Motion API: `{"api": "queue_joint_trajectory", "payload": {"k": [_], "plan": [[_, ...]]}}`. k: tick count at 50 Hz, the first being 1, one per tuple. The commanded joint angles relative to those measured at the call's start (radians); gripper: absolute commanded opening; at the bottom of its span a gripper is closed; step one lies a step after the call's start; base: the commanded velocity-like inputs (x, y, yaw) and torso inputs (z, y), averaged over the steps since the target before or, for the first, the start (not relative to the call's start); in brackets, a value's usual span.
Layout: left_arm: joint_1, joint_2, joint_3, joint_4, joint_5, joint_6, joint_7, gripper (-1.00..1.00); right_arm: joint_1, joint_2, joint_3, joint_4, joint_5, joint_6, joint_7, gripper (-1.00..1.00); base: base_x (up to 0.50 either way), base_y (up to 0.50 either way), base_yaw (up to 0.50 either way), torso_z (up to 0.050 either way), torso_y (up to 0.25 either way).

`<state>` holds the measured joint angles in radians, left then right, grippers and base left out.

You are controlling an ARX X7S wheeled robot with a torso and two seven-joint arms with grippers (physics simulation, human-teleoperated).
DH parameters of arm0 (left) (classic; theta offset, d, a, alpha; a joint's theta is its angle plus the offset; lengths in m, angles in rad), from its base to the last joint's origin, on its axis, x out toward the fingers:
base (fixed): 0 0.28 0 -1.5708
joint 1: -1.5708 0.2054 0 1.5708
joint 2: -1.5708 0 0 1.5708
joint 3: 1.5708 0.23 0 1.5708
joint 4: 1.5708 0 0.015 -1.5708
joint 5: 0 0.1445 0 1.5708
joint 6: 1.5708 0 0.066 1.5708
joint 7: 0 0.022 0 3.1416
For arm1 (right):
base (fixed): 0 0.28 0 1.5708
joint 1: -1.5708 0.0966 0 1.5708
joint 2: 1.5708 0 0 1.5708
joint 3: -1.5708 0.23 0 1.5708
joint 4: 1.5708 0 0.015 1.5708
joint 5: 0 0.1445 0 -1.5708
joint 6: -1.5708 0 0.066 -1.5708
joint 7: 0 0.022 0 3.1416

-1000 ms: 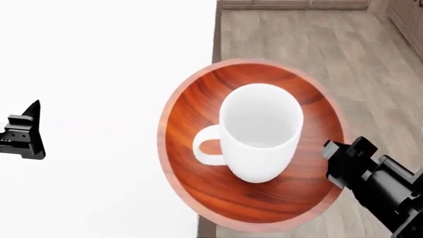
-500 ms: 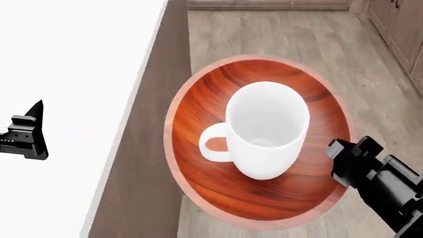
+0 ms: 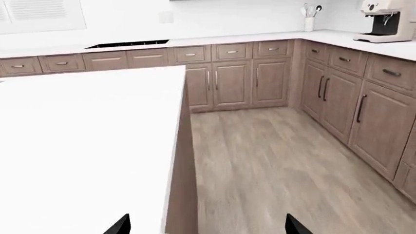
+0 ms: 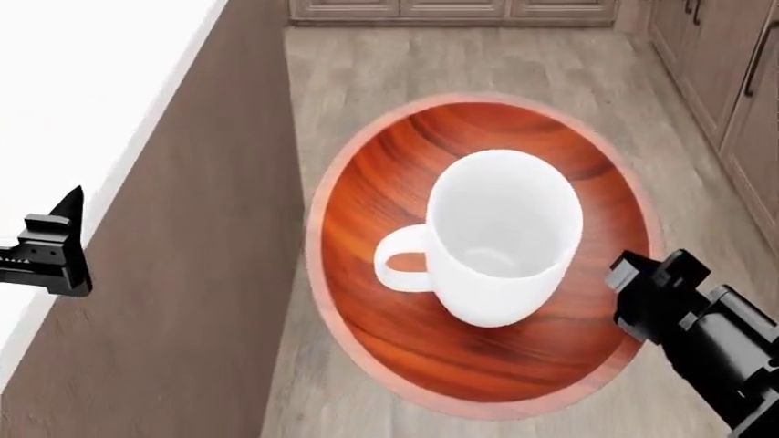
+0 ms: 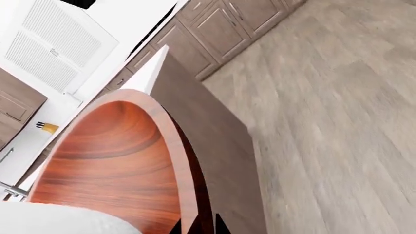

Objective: Place the cup inside the bowl on the dining table and move the bowl to any counter.

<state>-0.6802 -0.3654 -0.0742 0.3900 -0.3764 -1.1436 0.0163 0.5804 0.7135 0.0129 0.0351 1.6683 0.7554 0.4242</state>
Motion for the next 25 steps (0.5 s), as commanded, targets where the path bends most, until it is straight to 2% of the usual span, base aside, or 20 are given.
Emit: {"api": "queue_joint_trajectory", "payload": {"k": [1,20,25], "plan": [[0.000,0.002,-0.004,-0.010,0.004,0.034,0.005,1.00,0.004,-0.007,0.020,-0.006,-0.017,-0.025,-0.055,-1.00,0.50,-0.23,0.00,0.000,0.000],[0.016,0.000,-0.001,-0.028,0.004,0.063,0.005,1.00,0.042,0.008,-0.031,0.028,-0.048,0.011,-0.052,-1.00,0.50,-0.24,0.00,0.000,0.002],[0.038,0.005,-0.003,-0.045,0.005,0.093,0.010,1.00,0.060,0.004,-0.044,0.042,-0.061,0.012,-0.052,-1.00,0.50,-0.11,0.00,0.000,0.002]]}}
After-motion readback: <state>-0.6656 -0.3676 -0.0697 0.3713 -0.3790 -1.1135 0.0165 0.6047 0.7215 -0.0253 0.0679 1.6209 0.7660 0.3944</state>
